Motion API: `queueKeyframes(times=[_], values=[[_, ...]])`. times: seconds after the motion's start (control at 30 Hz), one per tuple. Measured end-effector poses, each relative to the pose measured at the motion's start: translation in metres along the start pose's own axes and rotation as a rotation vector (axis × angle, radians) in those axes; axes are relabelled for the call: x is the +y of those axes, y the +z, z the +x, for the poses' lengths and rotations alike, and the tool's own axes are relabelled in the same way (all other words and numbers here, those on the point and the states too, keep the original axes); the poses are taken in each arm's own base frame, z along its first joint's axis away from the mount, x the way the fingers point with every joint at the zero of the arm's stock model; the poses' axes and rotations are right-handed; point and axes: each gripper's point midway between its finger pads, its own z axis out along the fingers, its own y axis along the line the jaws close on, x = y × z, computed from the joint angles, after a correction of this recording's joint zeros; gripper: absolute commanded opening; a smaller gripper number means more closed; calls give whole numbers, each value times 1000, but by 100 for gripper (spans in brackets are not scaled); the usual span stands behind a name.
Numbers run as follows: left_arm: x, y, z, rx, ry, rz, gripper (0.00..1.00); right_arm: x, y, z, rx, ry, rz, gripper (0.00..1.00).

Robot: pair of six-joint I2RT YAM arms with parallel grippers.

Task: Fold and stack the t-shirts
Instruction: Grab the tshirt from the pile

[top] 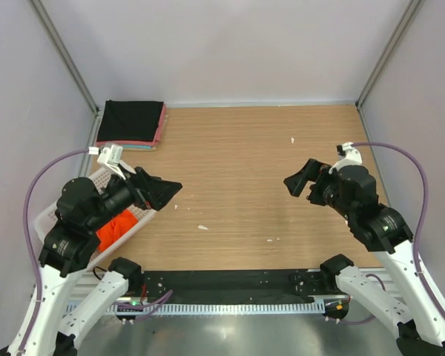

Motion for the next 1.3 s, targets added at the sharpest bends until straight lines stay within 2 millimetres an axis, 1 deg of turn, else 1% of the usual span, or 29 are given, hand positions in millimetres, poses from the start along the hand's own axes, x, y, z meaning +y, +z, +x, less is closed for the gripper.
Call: queueKeyframes(times=[0.1,0.17,0.2,0.23,0.3,0.33,0.4,0.47,0.57,0.67,0.77,0.83,0.87,0.93,1.0,1.07,1.13,1.17,1.2,1.3], values=[[5,-4,-5,-41,-19,-37,100,-3,9,13,54,-14,8,100],[20,-6,-9,-76,-49,-128,100,-4,15,19,74,-15,6,100],[31,-7,-10,-93,-71,-186,100,-5,20,22,76,-14,2,100],[46,-10,-9,-106,-102,-272,100,-8,24,27,85,-10,5,100],[83,-19,-5,-123,-162,-489,100,-14,30,38,109,11,23,100],[98,-25,-4,-127,-186,-590,100,-16,33,43,122,18,29,100],[122,-35,-5,-152,-220,-756,100,-17,39,50,140,35,27,100],[141,-46,-3,-179,-257,-894,100,-17,44,55,154,40,23,100],[162,-58,8,-186,-301,-1042,100,-17,48,55,153,39,23,100],[180,-66,19,-175,-345,-1173,100,-17,52,52,142,35,31,100],[204,-75,32,-142,-407,-1336,100,-20,58,55,157,34,49,100],[221,-83,36,-134,-452,-1440,100,-21,61,58,172,34,58,100],[232,-87,40,-124,-480,-1490,96,-21,62,59,176,37,58,100],[257,-98,50,-104,-539,-1591,83,-17,62,61,190,43,40,100],[279,-111,65,-57,-582,-1683,81,-13,62,62,200,50,19,100],[294,-117,83,4,-606,-1747,78,-8,62,63,209,62,-6,100],[305,-117,97,48,-619,-1774,75,-3,62,62,210,73,-26,100],[307,-117,100,54,-621,-1776,75,-2,62,62,209,77,-32,100],[313,-116,109,71,-625,-1783,74,-1,62,61,209,78,-37,100],[324,-117,122,82,-643,-1801,74,2,60,61,208,81,-50,100]])
